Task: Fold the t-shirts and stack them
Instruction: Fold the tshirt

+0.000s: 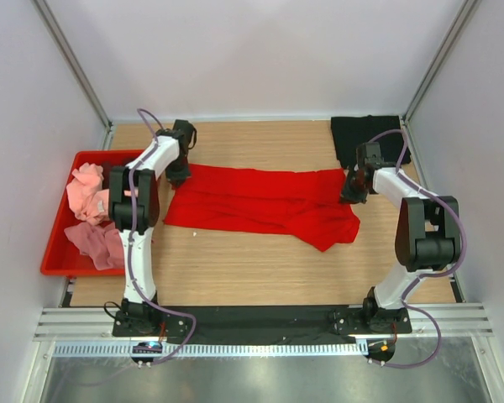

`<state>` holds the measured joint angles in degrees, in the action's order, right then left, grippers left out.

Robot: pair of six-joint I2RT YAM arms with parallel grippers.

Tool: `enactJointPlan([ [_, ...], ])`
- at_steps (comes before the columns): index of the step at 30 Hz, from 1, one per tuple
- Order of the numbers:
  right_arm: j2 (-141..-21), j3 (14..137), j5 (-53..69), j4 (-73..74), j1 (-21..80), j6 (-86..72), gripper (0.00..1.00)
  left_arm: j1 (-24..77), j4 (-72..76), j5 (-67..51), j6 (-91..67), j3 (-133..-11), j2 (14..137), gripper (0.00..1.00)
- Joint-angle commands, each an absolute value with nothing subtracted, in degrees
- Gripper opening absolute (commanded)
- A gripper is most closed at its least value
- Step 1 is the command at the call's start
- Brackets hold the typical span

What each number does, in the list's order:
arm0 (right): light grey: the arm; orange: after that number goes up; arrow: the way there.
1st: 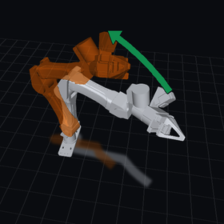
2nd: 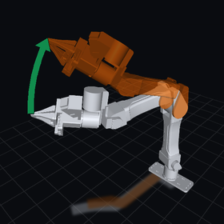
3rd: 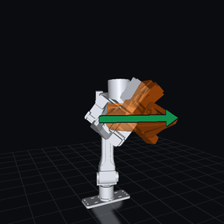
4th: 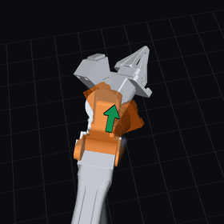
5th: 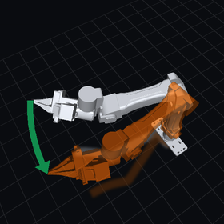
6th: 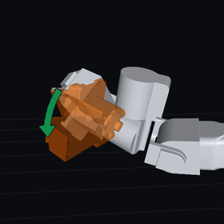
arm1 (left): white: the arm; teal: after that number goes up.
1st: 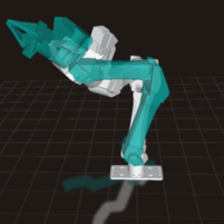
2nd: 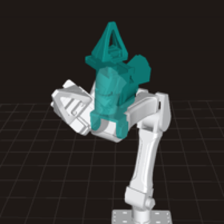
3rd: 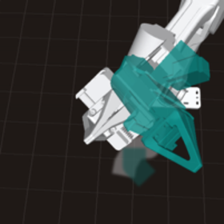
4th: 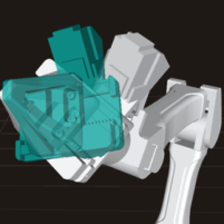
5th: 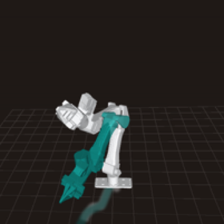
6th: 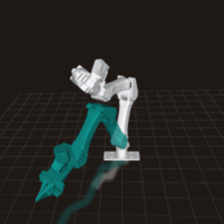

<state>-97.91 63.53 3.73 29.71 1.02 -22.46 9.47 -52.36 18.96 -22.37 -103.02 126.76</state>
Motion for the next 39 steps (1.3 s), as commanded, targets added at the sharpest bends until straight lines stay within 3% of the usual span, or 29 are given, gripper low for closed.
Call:
enactJointPlan([
  [1, -97.21, 63.54, 2.37, 27.25, 0.79, -22.76, 0.02, 9.14, -54.14, 21.01, -23.38, -102.92, 127.18, 0.0],
  [5, -96.77, 66.34, 1.76, 29.61, 0.79, -23.11, 0.17, 9.23, -55.28, 20.4, -23.99, -103.36, 126.91, 0.07],
  [8, -97.21, 69.24, 0.62, 32.16, 0.7, -23.73, 0.29, 9.23, -56.42, 19.78, -23.91, -104.32, 125.86, 0.25],
  [15, -97.38, 74.44, 0.79, 32.44, 0.79, -25.14, 0.32, 9.67, -54.94, 5.39, -21.27, -108.19, 122.52, 0.36],
  [23, -104.58, 78.58, 3.43, 23.05, 0.7, -22.94, 0.36, 9.75, -50.82, 2.37, -23.2, -111.27, 126.73, 0.38],
  [32, -112.58, 77.96, 3.52, 15.83, 0.7, -21.62, 0.44, 9.58, -50.35, 9.74, -24.43, -113.02, 133.49, 0.39],
  [36, -115.22, 78.75, 1.42, 15.29, -0.78, -21.8, 0.35, 9.49, -51.76, 13.87, -25.66, -113.73, 134.91, 0.4],
  [37, -115.57, 78.84, 0.28, 15.64, -0.96, -21.97, 0.19, 9.41, -51.85, 14.58, -26.01, -113.64, 134.91, 0.4],
  [39, -115.75, 78.66, -3.94, 16.26, -1.4, -23.02, 0.05, 9.14, -52.73, 16.69, -26.89, -113.55, 135.09, 0.41],
])
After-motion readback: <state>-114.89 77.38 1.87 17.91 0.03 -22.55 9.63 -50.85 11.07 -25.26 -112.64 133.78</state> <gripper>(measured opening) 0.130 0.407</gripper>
